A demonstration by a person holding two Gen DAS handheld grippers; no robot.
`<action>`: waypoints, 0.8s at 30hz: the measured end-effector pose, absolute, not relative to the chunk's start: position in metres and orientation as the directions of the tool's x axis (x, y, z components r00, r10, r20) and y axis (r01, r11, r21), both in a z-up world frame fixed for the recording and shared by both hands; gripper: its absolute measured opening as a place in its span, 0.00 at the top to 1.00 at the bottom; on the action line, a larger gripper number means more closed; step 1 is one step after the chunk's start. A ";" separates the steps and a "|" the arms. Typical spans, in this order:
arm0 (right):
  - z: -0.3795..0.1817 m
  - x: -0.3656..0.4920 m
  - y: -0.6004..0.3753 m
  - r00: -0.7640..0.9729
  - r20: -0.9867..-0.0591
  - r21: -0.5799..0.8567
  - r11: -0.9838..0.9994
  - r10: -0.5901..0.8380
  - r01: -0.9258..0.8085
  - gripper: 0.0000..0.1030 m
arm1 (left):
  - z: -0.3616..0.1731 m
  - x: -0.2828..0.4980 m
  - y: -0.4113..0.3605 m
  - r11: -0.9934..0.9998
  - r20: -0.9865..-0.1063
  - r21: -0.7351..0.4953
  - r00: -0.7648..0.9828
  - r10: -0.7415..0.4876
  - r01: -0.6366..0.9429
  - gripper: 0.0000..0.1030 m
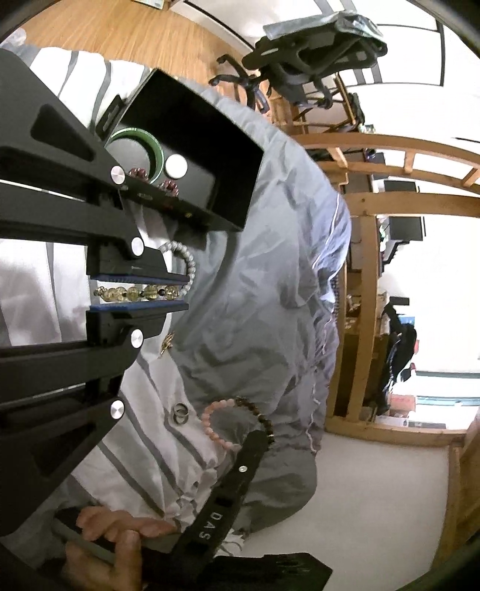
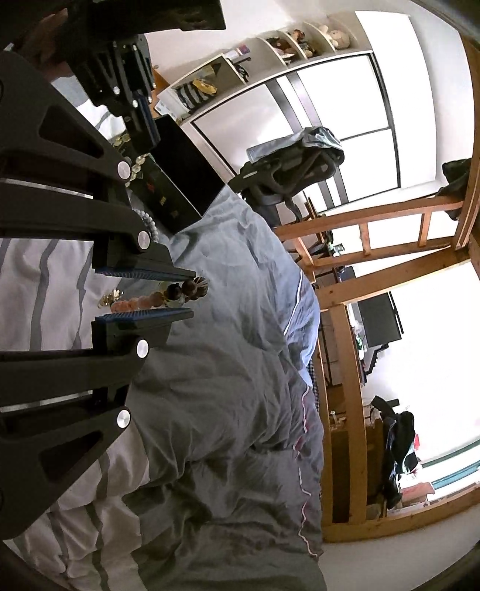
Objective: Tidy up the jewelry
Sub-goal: 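Carry the yellow bracelet with the left tool while the right tool carries the brown-pink bracelet into the box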
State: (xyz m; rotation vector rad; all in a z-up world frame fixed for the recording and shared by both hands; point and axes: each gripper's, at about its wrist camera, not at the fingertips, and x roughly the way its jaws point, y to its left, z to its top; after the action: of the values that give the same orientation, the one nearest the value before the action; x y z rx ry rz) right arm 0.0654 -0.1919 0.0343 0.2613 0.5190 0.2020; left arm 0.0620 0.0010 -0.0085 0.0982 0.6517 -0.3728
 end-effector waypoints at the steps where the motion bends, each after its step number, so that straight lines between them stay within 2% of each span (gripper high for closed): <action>1: 0.034 0.066 -0.191 0.848 -0.461 0.298 0.946 0.262 -0.130 0.85 | -0.007 0.061 0.003 0.932 -0.603 -0.025 0.738 -0.303 0.363 0.93; 16: 0.056 0.077 -0.173 0.805 -0.429 0.375 0.891 0.411 -0.255 0.85 | 0.013 0.066 0.032 0.967 -0.549 -0.012 0.807 -0.218 0.253 0.93; 24: 0.075 0.079 -0.138 0.780 -0.432 0.325 0.885 0.453 -0.334 0.85 | 0.019 0.070 0.048 0.976 -0.542 -0.025 0.818 -0.196 0.217 0.93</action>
State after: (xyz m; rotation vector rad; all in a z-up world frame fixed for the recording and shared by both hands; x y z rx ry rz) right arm 0.0787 -0.1385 0.0750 0.2365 0.5248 0.4292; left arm 0.0702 0.0479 0.0191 0.0385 0.5730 -0.2198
